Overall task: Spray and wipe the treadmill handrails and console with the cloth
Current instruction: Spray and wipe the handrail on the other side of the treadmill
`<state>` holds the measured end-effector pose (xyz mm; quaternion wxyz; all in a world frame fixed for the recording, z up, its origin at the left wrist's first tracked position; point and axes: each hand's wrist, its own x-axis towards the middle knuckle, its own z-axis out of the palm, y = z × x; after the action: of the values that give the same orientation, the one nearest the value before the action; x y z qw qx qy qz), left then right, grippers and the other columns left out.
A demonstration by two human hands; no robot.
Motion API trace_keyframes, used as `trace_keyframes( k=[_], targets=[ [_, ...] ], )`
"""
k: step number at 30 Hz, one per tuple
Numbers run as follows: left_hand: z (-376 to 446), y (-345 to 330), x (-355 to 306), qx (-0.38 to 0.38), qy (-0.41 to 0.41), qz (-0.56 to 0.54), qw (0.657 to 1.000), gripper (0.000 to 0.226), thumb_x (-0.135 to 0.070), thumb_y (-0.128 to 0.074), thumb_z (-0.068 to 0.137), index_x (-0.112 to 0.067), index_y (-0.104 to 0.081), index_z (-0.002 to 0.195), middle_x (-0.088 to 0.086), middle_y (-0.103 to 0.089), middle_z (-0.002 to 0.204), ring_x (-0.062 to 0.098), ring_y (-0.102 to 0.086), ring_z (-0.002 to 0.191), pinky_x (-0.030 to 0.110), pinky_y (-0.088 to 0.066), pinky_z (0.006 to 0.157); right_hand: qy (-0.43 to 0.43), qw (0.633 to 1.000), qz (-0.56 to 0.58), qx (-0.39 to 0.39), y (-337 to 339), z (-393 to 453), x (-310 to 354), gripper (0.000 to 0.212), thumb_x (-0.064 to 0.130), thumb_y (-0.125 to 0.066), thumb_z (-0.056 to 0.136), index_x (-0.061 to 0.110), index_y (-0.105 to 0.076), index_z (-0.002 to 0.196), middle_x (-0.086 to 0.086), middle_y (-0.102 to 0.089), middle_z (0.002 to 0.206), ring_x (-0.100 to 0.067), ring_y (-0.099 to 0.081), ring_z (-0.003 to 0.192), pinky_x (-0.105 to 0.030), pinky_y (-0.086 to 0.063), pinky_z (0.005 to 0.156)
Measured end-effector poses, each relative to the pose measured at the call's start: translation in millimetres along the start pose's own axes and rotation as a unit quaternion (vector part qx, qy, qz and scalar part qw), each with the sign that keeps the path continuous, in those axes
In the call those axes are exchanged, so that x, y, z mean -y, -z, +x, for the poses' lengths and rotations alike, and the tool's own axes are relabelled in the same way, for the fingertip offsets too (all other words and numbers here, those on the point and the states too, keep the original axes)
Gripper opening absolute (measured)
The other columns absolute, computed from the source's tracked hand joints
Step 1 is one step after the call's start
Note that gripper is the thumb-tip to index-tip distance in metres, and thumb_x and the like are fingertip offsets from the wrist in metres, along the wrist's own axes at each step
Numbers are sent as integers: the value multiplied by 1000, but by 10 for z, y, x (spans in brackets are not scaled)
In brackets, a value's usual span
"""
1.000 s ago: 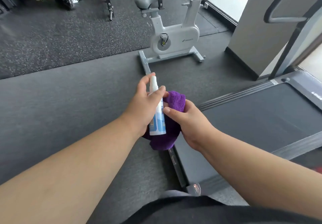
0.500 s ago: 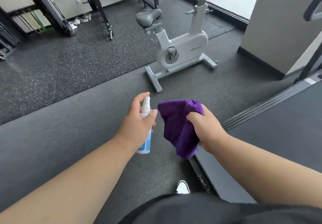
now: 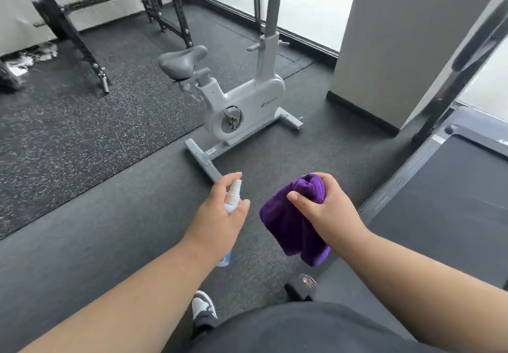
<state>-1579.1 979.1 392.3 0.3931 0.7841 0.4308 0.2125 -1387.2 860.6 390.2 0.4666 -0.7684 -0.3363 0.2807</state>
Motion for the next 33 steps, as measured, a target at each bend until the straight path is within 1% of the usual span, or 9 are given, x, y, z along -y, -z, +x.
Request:
trace_keyframes(
  k=[4, 8, 13, 16, 18, 22, 25, 29, 33],
  targets=[
    [843, 230, 295, 66, -79, -3, 995, 50, -40, -61, 93, -74, -34, 115, -19, -57, 96, -4, -56, 84, 3, -37, 67, -4, 996, -46, -70, -294, 519, 181, 38, 70, -61, 67, 54, -50, 100, 35, -63, 95, 14, -59, 87, -18, -44, 74],
    [1659, 506, 434, 156, -154, 21, 976, 54, -42, -62, 91, -77, -30, 116, -20, -60, 92, -1, -58, 82, 9, -41, 63, -18, 985, -64, -159, -538, 969, 397, 31, 67, -52, 79, 50, -56, 105, 31, -65, 96, 10, -59, 90, -24, -46, 78],
    [2554, 511, 306, 222, -226, 12, 948, 68, -53, -76, 76, -79, -28, 116, -13, -60, 93, -7, -56, 88, 3, -39, 70, -27, 962, -84, -259, -515, 1426, 557, 38, 69, -52, 80, 55, -51, 115, 40, -59, 106, 18, -53, 99, -8, -38, 80],
    [3024, 314, 126, 242, -255, 6, 936, 64, -66, -66, 65, -80, -28, 115, -13, -60, 94, -7, -56, 90, -1, -36, 70, -9, 953, -89, -291, -327, 1675, 557, 47, 66, -56, 82, 47, -52, 125, 40, -55, 116, 17, -50, 110, -2, -34, 92],
    [3342, 137, -7, 254, -280, 13, 926, 63, -67, -63, 66, -80, -26, 115, -15, -60, 94, -6, -56, 90, -1, -35, 71, 4, 946, -87, -311, -169, 1868, 517, 40, 56, -58, 88, 41, -56, 125, 39, -54, 121, 17, -47, 116, -2, -31, 97],
    [4014, -298, -329, 277, -320, 24, 906, 62, -69, -59, 68, -70, -30, 122, -15, -59, 93, -4, -56, 89, 0, -35, 73, -15, 941, -42, -336, 192, 2382, 299, 26, 37, -63, 95, 43, -60, 120, 33, -61, 119, 10, -54, 113, 0, -34, 88],
    [4606, -695, -633, 285, -333, 26, 898, 61, -65, -64, 71, -72, -32, 122, -16, -60, 90, -2, -58, 88, 1, -36, 75, -33, 937, -26, -346, 558, 2893, 144, 24, 40, -63, 94, 56, -56, 111, 37, -59, 116, 11, -55, 109, 0, -34, 85],
    [5410, -1229, -1117, 277, -343, 32, 897, 71, -41, -79, 79, -77, -31, 118, -16, -61, 88, -1, -59, 85, 0, -36, 72, -43, 941, -38, -333, 1151, 3640, 104, 20, 54, -59, 91, 64, -52, 107, 39, -58, 114, 12, -56, 105, 0, -35, 83],
    [6069, -1671, -1523, 290, -338, 8, 895, 61, -59, -70, 74, -74, -33, 121, -28, -58, 98, -2, -59, 88, 0, -37, 74, -57, 938, -24, -341, 1631, 4306, 82, 22, 49, -64, 92, 62, -54, 106, 39, -61, 111, 12, -58, 103, -1, -37, 83]
  ],
)
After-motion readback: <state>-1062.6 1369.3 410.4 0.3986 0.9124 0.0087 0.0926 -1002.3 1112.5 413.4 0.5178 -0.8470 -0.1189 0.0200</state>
